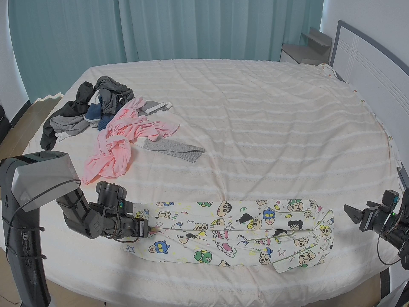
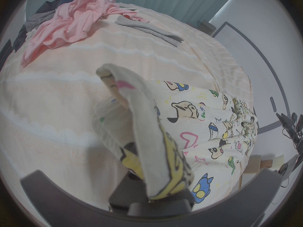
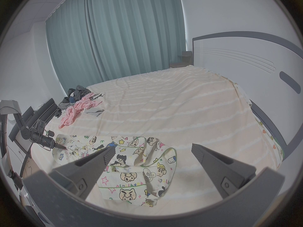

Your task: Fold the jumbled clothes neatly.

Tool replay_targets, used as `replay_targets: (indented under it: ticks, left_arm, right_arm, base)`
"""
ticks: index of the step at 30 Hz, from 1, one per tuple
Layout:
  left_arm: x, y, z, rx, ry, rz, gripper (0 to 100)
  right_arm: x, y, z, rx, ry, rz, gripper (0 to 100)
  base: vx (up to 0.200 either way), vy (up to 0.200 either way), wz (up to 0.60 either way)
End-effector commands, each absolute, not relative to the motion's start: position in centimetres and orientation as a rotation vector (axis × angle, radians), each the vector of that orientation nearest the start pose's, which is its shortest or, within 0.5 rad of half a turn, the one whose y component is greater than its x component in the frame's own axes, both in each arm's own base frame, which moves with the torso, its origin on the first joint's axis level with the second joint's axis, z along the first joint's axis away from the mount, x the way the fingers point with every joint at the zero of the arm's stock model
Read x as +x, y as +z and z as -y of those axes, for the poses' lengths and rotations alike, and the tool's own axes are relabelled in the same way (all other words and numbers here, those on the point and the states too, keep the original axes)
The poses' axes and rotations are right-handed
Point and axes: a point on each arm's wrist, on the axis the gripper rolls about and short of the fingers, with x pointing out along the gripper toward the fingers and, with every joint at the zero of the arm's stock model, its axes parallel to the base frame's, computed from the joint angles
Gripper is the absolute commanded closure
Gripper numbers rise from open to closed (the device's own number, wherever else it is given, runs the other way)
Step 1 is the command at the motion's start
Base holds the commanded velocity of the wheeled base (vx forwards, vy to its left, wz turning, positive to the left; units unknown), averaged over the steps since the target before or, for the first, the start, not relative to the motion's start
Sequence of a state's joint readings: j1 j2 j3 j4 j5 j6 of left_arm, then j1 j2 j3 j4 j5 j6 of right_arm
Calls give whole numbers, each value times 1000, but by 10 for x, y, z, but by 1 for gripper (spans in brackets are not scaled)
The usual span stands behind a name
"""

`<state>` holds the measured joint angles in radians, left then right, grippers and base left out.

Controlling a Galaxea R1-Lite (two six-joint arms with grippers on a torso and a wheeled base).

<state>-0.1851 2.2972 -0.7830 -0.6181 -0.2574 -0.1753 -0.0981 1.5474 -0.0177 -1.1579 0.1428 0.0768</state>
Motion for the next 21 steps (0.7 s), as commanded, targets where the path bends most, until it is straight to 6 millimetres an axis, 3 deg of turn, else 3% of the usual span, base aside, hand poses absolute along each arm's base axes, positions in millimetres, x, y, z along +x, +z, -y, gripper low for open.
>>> replay_targets:
  ticks: [1,21]
  left_arm:
    - [340,-19,64,-199,-319,-924,100]
    - [328,-2,28,-244,-238,-894,100]
  right_arm:
    - [167,88,13,123,29,-388,0]
    - [166,89,13,122,29,-382,0]
  base:
    - [0,0,0]
    - [0,0,0]
